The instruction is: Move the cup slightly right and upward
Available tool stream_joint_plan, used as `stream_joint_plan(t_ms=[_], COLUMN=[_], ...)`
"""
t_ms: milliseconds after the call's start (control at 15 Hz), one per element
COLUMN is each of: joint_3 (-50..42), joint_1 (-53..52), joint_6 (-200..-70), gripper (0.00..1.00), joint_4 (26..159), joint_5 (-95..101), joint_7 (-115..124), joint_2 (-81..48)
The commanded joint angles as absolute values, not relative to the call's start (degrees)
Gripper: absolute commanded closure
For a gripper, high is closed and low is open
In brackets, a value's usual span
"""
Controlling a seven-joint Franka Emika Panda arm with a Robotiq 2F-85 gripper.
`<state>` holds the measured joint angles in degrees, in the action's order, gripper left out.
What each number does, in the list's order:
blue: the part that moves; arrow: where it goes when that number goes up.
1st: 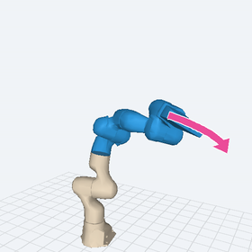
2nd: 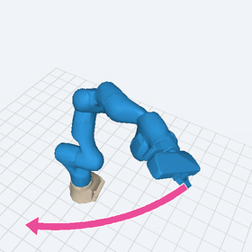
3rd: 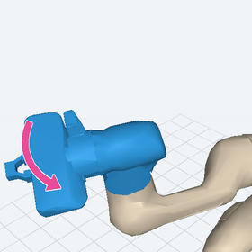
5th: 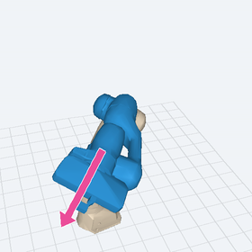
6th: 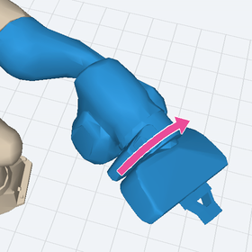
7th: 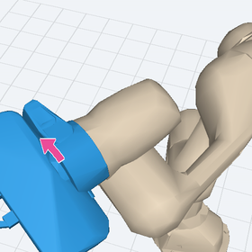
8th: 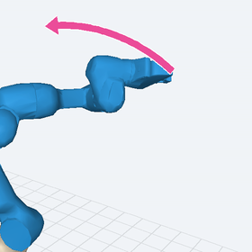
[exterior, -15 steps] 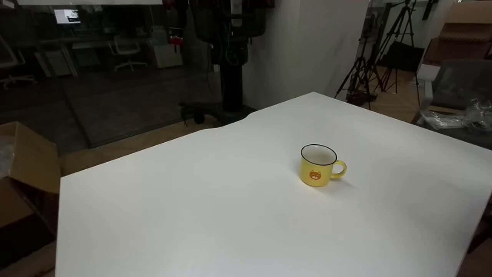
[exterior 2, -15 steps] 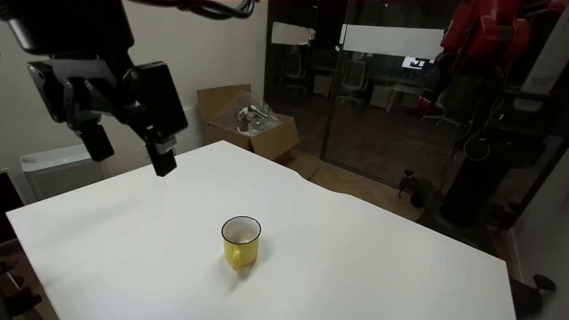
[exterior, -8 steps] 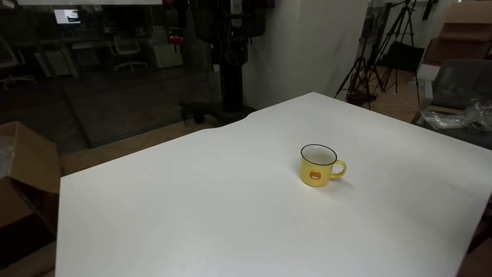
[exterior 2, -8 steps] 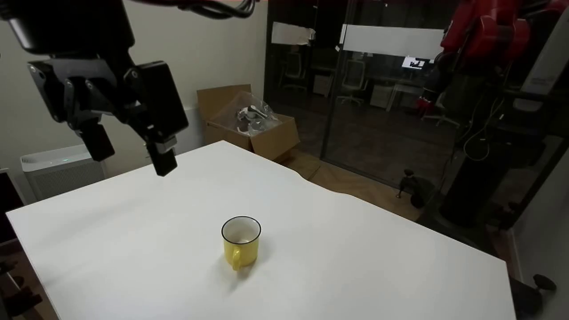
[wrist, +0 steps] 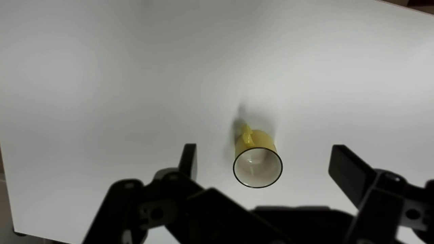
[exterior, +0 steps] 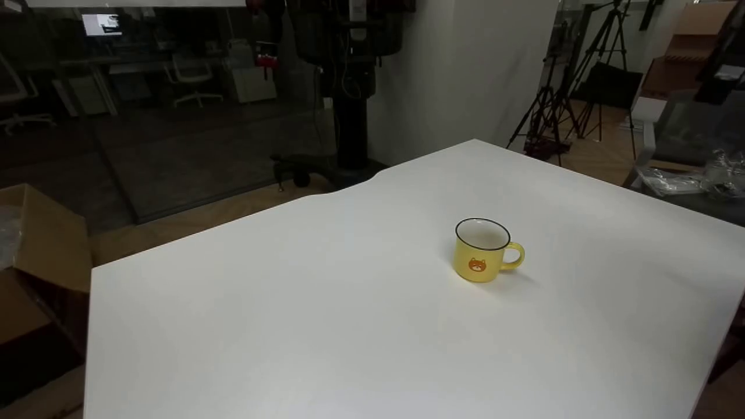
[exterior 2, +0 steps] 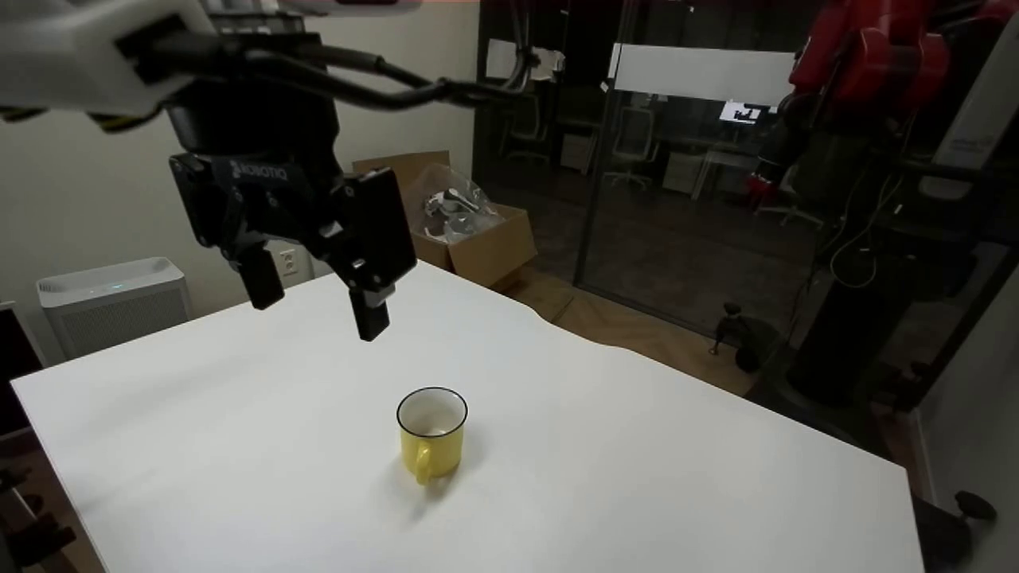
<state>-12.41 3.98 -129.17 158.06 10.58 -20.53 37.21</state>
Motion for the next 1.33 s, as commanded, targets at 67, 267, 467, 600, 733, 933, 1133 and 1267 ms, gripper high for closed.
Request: stream_joint_plan(t_ms=[67,267,467,600,733,933,1133,1267], joint_3=[-11.8,-12.2,-12.3,-13.7,-12.9,-10.5,-9.6,-9.8], joint_1=[4.5,4.7,4.8,2.2,1.4,3.5,3.9,4.1], joint_6=[-133.6,-142.5,-149.2,-146.4,-141.2,-141.4,-141.6,-141.6], gripper=[0.00,0.00,0.00,0.00,0.00,0.00,0.00,0.00], joint_4=[157.6,153.5,149.1,145.0,140.7,142.4,141.3,141.6], joint_5=[9.8,9.1,8.0,2.5,-2.3,-1.3,-1.3,-1.3], joint_7=[-19.2,-17.7,-16.7,-19.6,-21.6,-20.6,-20.6,-20.6], joint_2=[35.7,27.0,17.5,11.2,5.9,6.2,3.6,4.4])
